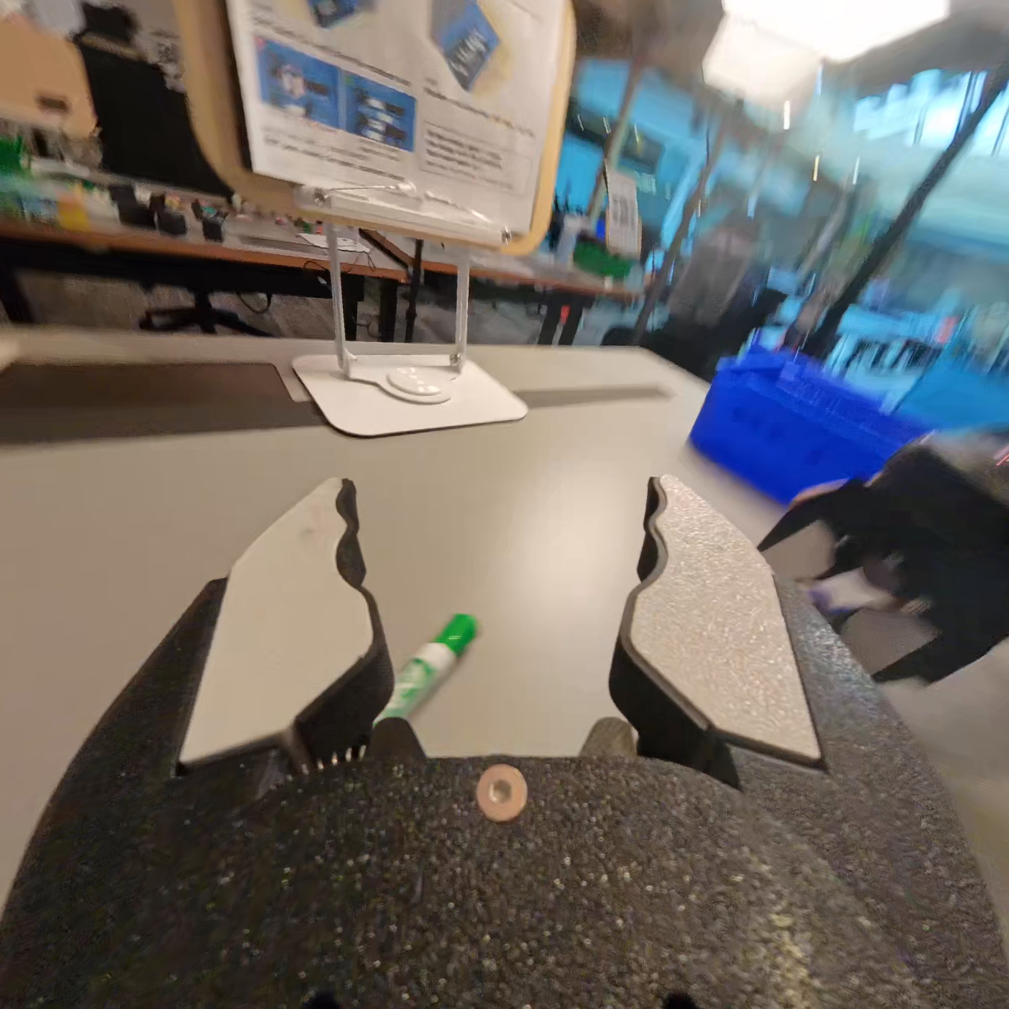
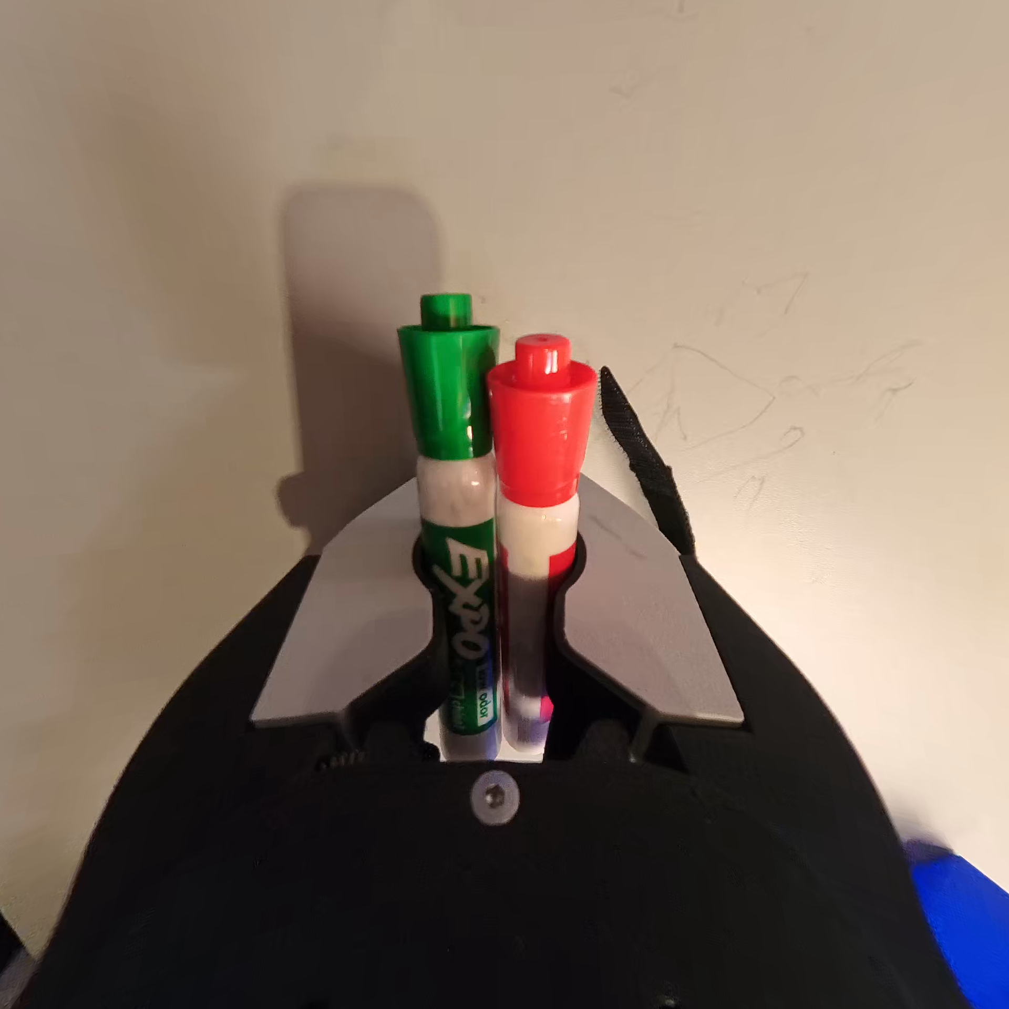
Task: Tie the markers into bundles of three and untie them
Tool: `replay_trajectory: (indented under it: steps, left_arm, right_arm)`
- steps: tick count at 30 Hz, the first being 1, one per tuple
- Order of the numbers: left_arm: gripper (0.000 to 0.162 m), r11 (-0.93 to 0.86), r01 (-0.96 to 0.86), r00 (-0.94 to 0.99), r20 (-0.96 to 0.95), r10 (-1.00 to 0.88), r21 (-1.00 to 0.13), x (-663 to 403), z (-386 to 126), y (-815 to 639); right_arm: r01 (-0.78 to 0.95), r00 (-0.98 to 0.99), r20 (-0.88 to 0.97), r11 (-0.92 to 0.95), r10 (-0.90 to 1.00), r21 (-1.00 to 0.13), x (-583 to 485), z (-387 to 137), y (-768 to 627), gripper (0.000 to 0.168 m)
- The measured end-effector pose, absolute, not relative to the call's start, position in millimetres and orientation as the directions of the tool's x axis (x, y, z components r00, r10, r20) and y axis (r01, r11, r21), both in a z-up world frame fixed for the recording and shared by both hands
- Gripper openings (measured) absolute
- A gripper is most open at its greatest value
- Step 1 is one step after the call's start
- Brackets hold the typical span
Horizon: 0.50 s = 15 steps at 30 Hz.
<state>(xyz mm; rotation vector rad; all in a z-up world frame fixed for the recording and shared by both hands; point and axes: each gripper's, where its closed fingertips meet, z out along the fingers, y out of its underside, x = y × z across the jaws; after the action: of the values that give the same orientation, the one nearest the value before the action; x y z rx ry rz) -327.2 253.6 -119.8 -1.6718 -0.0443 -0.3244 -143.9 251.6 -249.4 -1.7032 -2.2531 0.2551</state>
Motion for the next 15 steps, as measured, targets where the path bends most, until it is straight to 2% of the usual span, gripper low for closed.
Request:
replay_trajectory:
  steps: [3, 4, 6, 8, 10, 12, 15]
  left_arm:
    - [0.094, -0.28, -0.099, 0.953, -0.009, -0.303, -0.955, -343, -147, 262]
    - [0.095, -0.346, -0.158, 0.93, -0.021, -0.368, -0.925, -345, -164, 262]
    - [0.083, -0.433, -0.255, 0.852, 0.01, -0.523, -0.864, -335, -192, 255]
    - [0.063, -0.495, -0.403, 0.829, -0.078, -0.554, -0.77, -340, -212, 255]
    - [0.057, -0.578, -0.529, 0.8, -0.137, -0.584, -0.621, -348, -231, 251]
    - [0.059, -0.66, -0.562, 0.793, -0.097, -0.602, -0.498, -352, -245, 241]
    - [0.053, -0.729, -0.545, 0.803, -0.01, -0.595, -0.415, -354, -253, 223]
  right_arm:
    - [0.897, -0.235, 0.117, 0.262, 0.965, -0.356, -145, -252, 252, 0.04]
    - [0.895, -0.228, 0.108, 0.252, 0.968, -0.368, -145, -254, 252, 0.04]
    - [0.893, -0.223, 0.088, 0.24, 0.971, -0.381, -145, -258, 252, 0.04]
    - [0.891, -0.235, 0.084, 0.249, 0.968, -0.379, -144, -258, 252, 0.04]
    - [0.895, -0.225, 0.106, 0.248, 0.969, -0.37, -143, -257, 258, 0.04]
    - [0.895, -0.221, 0.097, 0.241, 0.971, -0.375, -141, -256, 259, 0.04]
    - [0.896, -0.209, 0.102, 0.232, 0.973, -0.378, -138, -254, 263, 0.04]
